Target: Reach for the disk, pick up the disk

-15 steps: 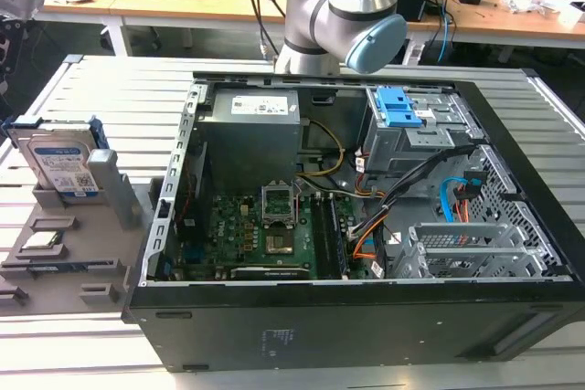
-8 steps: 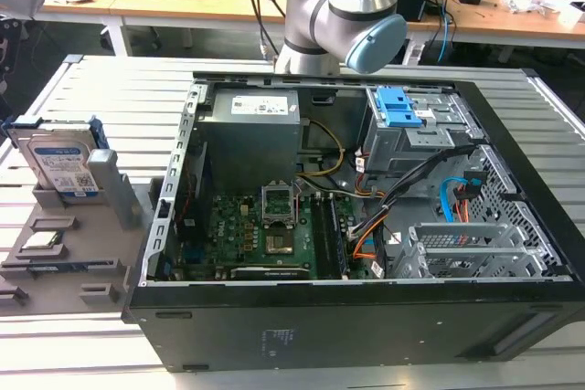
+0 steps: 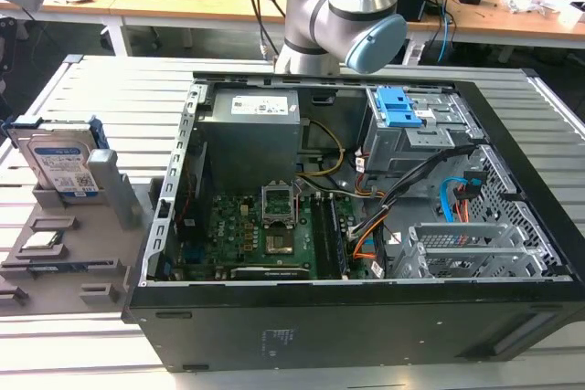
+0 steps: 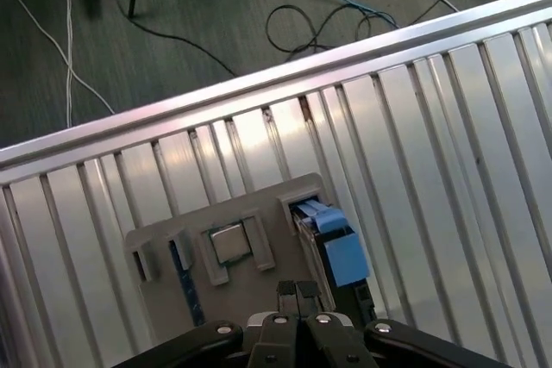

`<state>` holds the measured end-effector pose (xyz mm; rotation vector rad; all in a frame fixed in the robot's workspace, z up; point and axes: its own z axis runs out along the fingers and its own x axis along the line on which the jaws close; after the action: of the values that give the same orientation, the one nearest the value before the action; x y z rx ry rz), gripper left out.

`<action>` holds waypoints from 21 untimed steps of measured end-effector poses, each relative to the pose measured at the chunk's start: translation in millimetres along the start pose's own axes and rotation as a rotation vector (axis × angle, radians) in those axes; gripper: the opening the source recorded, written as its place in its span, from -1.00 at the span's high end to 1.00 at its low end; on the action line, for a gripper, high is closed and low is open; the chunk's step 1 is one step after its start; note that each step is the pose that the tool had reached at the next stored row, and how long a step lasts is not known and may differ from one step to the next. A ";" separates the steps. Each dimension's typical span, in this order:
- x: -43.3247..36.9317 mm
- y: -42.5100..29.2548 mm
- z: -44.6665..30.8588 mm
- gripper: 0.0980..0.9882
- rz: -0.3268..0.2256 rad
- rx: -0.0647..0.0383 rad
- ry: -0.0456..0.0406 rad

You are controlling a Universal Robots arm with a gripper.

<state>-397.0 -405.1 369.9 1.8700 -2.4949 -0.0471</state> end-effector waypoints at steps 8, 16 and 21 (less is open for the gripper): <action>0.0 0.0 0.0 0.98 -0.082 0.000 0.0031; 0.0 0.0 0.0 0.98 -0.159 0.000 0.0060; 0.0 0.0 0.0 0.98 -0.203 0.000 0.0077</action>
<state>-397.0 -405.1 369.9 2.1115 -2.2903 -0.0431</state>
